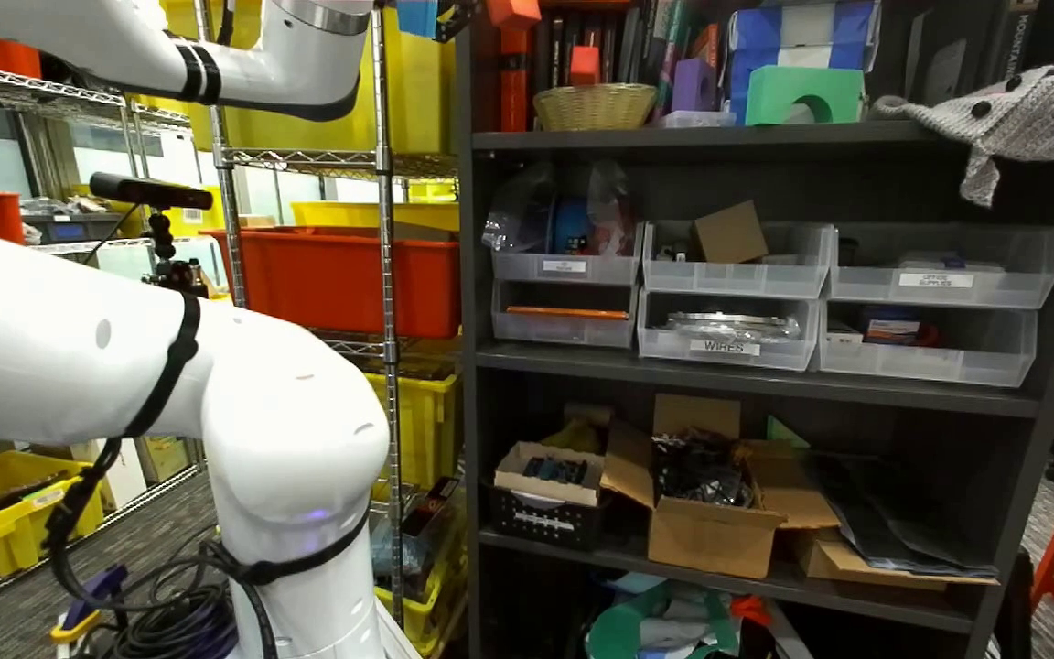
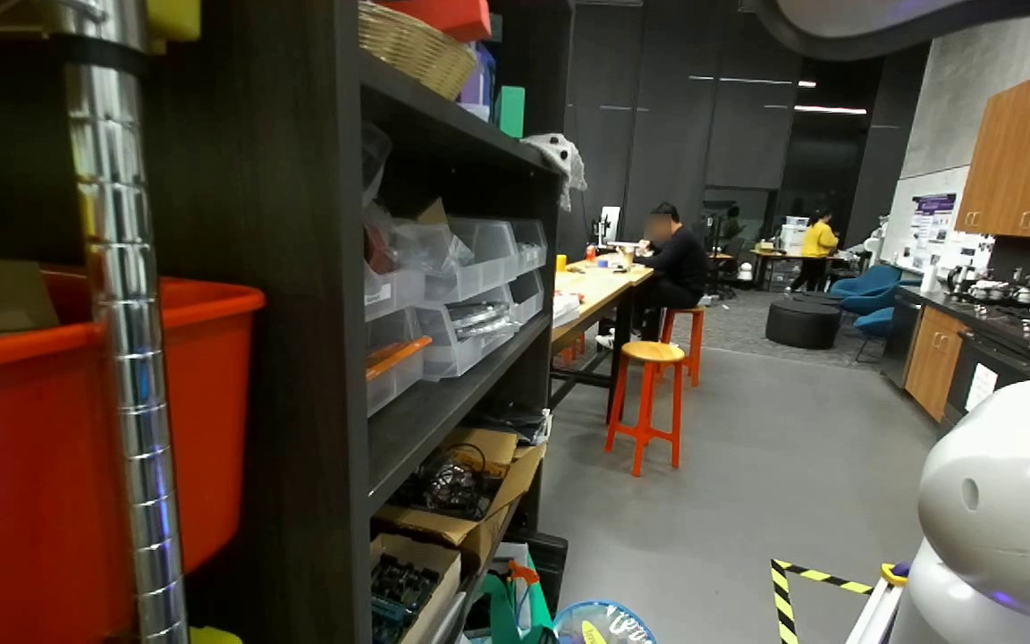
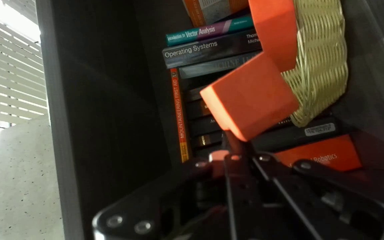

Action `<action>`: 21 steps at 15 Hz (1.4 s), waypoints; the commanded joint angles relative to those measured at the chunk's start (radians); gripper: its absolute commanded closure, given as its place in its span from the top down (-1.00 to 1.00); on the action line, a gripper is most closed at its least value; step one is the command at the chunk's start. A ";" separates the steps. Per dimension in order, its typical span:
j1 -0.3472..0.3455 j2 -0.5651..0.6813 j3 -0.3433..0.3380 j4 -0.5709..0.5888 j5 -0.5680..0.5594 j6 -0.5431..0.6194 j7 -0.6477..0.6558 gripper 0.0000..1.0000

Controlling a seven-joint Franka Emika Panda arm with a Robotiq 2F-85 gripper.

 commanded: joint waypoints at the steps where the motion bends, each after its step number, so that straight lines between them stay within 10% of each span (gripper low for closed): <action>1: 0.034 0.069 0.003 0.074 -0.030 -0.049 -0.010 -0.99; 7: 0.017 0.198 0.058 0.197 -0.037 -0.116 0.013 -0.99; 16: -0.342 0.312 0.291 0.367 -0.215 -0.108 0.259 -0.99; 21: -0.384 0.360 0.307 0.419 -0.292 -0.159 0.312 -0.99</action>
